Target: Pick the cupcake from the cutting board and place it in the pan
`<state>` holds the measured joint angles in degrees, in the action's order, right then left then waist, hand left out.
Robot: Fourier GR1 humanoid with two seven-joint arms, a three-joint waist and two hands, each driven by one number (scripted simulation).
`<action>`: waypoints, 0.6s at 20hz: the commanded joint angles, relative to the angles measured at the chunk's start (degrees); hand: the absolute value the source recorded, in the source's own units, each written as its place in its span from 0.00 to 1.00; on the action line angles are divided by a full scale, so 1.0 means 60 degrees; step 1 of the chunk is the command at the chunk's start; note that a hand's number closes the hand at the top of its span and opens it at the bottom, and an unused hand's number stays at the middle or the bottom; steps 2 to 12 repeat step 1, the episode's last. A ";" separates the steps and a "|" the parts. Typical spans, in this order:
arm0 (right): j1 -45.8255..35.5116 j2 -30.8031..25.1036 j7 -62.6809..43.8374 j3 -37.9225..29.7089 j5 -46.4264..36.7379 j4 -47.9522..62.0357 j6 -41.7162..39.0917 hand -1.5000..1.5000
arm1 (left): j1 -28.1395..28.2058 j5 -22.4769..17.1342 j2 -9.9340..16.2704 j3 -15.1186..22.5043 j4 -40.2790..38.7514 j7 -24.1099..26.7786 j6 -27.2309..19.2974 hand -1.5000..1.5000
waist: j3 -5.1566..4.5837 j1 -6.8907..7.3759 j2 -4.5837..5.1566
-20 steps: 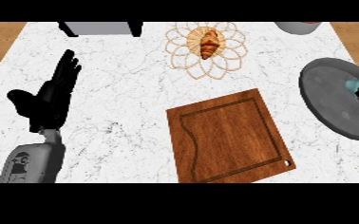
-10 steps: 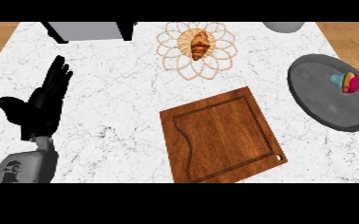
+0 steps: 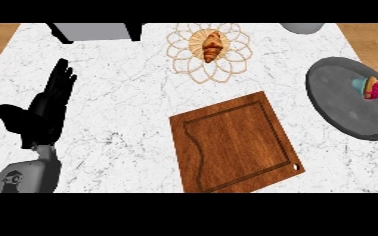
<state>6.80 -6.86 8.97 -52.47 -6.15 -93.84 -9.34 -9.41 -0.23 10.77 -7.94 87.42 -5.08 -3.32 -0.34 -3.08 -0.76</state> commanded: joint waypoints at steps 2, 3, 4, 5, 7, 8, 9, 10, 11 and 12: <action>0.1412 0.1086 -0.1615 0.0518 0.0258 -0.3160 -0.0076 0.00 | -0.0253 0.0128 -0.0011 0.0092 0.0072 -0.0135 -0.0092 0.50 | 0.0020 0.0198 0.0066; 0.1412 0.1086 -0.1615 0.0518 0.0258 -0.3160 -0.0076 0.00 | -0.0253 0.0128 -0.0011 0.0092 0.0072 -0.0135 -0.0092 0.50 | 0.0020 0.0198 0.0066; 0.1412 0.1086 -0.1615 0.0518 0.0258 -0.3160 -0.0076 0.00 | -0.0253 0.0128 -0.0011 0.0092 0.0072 -0.0135 -0.0092 0.50 | 0.0020 0.0198 0.0066; 0.1412 0.1086 -0.1615 0.0518 0.0258 -0.3160 -0.0076 0.00 | -0.0253 0.0128 -0.0011 0.0092 0.0072 -0.0135 -0.0092 0.50 | 0.0020 0.0198 0.0066; 0.1412 0.1086 -0.1615 0.0518 0.0258 -0.3160 -0.0076 0.00 | -0.0253 0.0128 -0.0011 0.0092 0.0072 -0.0135 -0.0092 0.50 | 0.0020 0.0198 0.0066; 0.1412 0.1086 -0.1615 0.0518 0.0258 -0.3160 -0.0076 0.00 | -0.0253 0.0128 -0.0011 0.0092 0.0072 -0.0135 -0.0092 0.50 | 0.0020 0.0198 0.0066; 0.1412 0.1086 -0.1615 0.0518 0.0258 -0.3160 -0.0076 0.00 | -0.0253 0.0128 -0.0011 0.0092 0.0072 -0.0135 -0.0092 0.50 | 0.0020 0.0198 0.0066; 0.1412 0.1086 -0.1615 0.0518 0.0258 -0.3160 -0.0076 0.00 | -0.0253 0.0128 -0.0011 0.0092 0.0072 -0.0135 -0.0092 0.50 | 0.0020 0.0198 0.0066; 0.1412 0.1086 -0.1615 0.0518 0.0258 -0.3160 -0.0076 0.00 | -0.0253 0.0128 -0.0011 0.0092 0.0072 -0.0135 -0.0092 0.50 | 0.0020 0.0198 0.0066; 0.1412 0.1086 -0.1615 0.0518 0.0258 -0.3160 -0.0076 0.00 | -0.0253 0.0128 -0.0011 0.0092 0.0072 -0.0135 -0.0092 0.50 | 0.0020 0.0198 0.0066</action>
